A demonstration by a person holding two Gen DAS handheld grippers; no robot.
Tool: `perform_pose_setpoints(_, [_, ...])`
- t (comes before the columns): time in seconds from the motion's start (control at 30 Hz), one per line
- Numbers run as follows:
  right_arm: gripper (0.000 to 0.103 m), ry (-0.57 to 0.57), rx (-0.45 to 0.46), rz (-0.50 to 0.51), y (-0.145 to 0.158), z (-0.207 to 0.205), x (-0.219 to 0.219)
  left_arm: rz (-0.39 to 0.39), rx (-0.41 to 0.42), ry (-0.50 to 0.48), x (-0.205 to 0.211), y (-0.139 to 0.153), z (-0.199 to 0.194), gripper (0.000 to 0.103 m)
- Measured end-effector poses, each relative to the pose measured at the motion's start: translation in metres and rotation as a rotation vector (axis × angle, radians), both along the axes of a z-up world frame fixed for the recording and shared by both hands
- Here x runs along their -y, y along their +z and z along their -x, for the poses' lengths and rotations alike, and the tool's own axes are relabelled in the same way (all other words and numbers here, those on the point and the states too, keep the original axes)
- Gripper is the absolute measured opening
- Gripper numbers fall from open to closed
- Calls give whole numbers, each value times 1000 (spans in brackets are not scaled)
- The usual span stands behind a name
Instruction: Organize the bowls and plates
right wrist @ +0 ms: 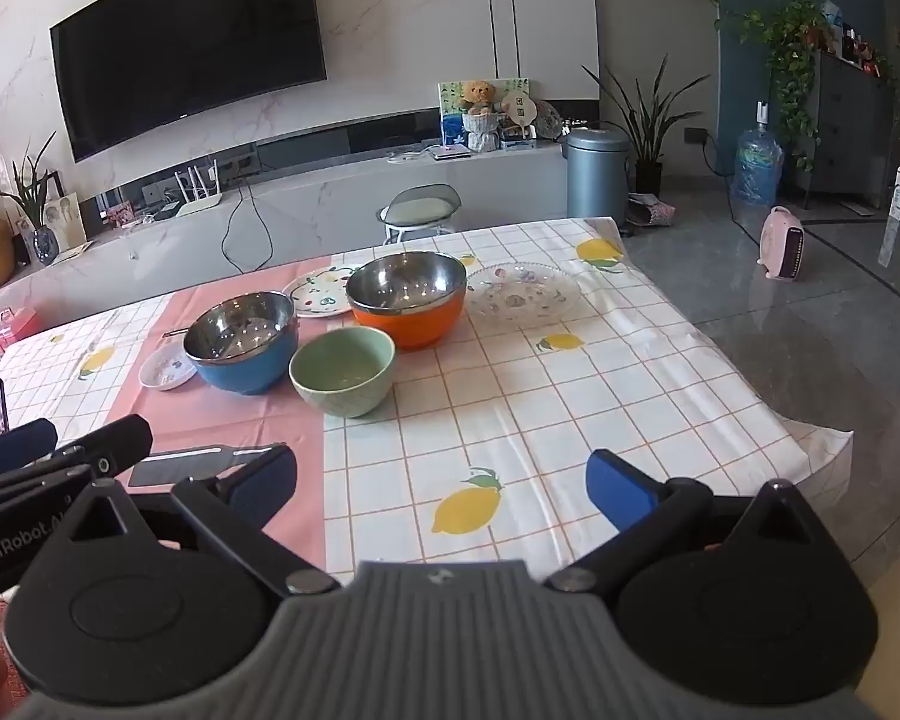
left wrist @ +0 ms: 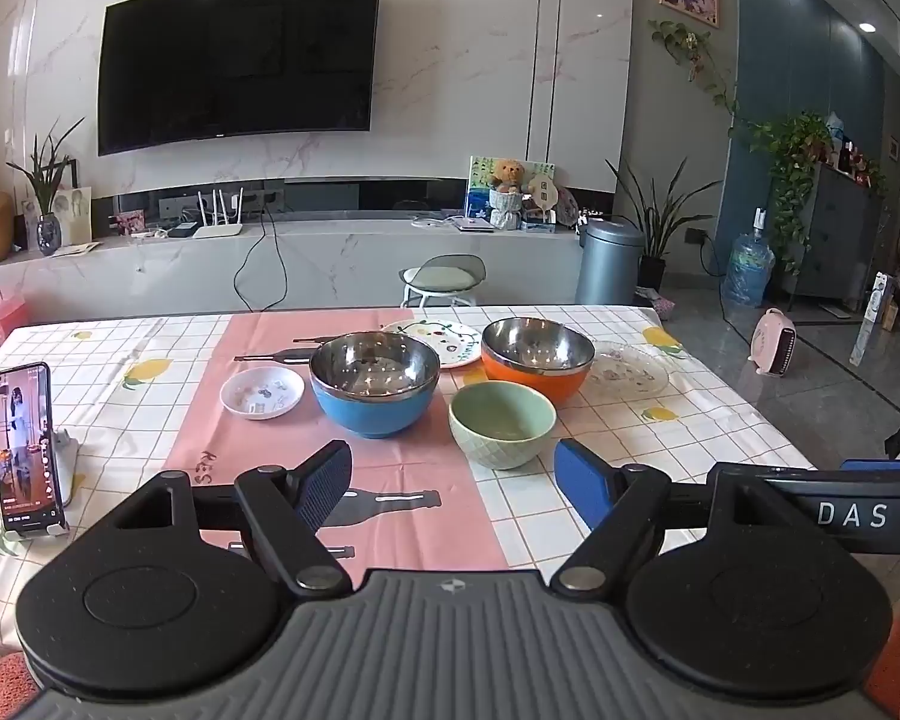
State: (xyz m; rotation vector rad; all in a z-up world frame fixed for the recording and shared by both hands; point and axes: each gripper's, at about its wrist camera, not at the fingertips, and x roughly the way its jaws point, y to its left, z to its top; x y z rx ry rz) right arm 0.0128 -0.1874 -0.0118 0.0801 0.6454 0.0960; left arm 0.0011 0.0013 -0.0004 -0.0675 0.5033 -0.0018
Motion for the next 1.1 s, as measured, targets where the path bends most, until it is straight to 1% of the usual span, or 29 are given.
perform_pose_setpoints(0.17, [100, -1, -15, 11, -2, -2, 2, 19, -12, -7, -3, 1, -4, 90])
perform_pose_setpoints(0.2, [100, -3, -19, 12, -2, -3, 2, -1, 5, 8, -1, -1, 1, 90])
perform_pose_setpoints(0.37, [100, -3, -15, 4, -5, -2, -2, -3, 7, 8, 0, -5, 2, 90])
perform_pose_setpoints(0.47, [100, -4, -11, -9, -6, 1, 4, -5, 5, 7, 1, -8, 0, 90])
perform_pose_setpoints(0.5, [100, -4, -13, -9, -6, 1, 4, -5, 4, 6, 2, -3, 1, 90])
perform_pose_setpoints(1.1, [100, -8, -32, -13, -8, 0, 4, 1, 1, 12, 2, -3, 1, 90])
